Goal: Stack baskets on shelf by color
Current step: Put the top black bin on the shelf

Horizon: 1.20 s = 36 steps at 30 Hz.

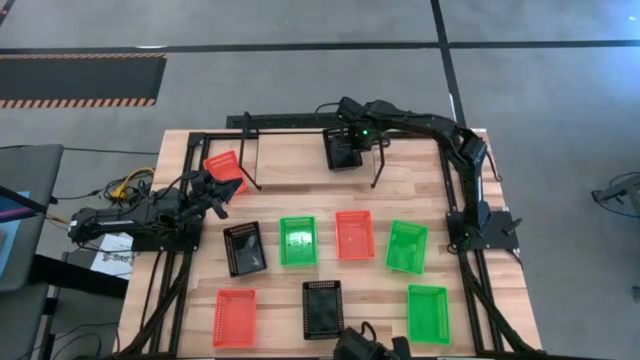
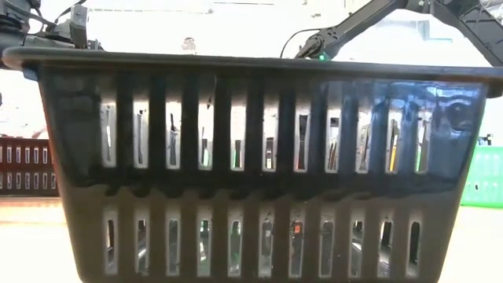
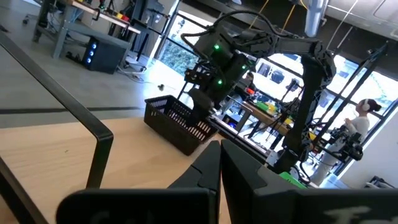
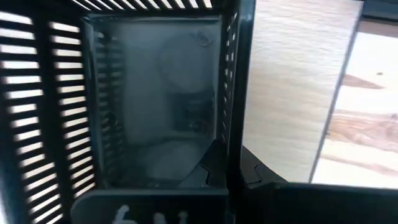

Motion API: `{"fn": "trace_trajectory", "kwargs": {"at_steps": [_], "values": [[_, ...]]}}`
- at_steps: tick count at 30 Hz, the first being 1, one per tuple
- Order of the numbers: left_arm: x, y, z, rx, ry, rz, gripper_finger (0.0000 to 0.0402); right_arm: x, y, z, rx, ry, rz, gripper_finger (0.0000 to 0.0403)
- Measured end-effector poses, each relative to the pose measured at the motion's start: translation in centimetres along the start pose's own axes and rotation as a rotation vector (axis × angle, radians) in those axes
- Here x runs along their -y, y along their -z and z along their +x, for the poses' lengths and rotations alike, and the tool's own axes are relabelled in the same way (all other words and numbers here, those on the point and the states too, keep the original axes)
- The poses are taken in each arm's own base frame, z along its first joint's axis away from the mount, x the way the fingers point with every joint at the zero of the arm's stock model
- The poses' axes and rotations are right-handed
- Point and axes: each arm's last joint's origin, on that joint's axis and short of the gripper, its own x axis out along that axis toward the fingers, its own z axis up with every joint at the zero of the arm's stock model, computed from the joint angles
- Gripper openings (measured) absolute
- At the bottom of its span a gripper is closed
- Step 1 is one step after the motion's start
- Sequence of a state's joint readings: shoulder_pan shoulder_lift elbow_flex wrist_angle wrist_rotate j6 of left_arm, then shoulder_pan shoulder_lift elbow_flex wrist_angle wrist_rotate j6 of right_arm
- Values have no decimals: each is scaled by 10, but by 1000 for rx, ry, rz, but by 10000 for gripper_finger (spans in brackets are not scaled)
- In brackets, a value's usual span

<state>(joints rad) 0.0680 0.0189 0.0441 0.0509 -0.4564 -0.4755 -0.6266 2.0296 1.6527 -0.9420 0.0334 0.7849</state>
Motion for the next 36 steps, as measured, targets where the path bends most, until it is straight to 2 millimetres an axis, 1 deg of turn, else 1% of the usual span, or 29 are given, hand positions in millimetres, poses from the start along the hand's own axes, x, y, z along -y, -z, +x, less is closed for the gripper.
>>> {"fn": "trace_trajectory", "kwargs": {"at_steps": [10,21,32,36], "values": [[0,0,0,0,0,0,0,17,-5,9,-24,29,37,3],[0,0,0,1,-1,-7,0,17,1,10,-52,47,12,6],[0,0,0,2,-2,-10,0,8,12,13,-67,59,-48,68],[0,0,0,2,-2,-12,0,4,12,9,-63,51,-78,92]]}}
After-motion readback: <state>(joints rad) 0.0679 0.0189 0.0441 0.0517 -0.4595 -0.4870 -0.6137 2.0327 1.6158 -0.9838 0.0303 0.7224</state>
